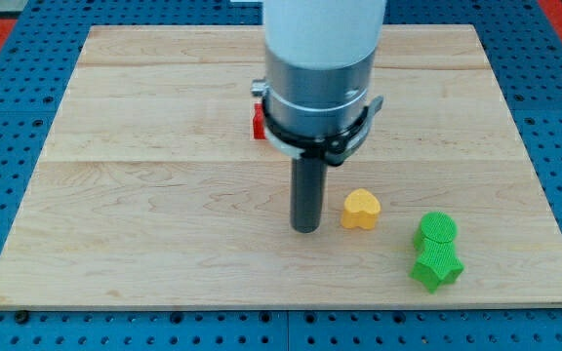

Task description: Place the green blocks towards the top right side of the yellow heart

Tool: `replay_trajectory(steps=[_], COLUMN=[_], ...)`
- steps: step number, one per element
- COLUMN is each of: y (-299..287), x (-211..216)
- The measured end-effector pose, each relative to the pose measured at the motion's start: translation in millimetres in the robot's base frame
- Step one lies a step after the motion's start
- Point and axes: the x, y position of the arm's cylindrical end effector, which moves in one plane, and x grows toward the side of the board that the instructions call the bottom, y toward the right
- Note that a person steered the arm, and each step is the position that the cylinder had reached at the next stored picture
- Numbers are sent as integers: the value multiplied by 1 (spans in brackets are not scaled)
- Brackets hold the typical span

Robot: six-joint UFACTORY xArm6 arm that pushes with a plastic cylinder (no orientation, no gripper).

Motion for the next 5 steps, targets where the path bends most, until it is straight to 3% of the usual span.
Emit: replay_trajectory(steps=[1, 2, 3, 5], y=[31, 70, 67, 176], x=[12, 58, 82, 81])
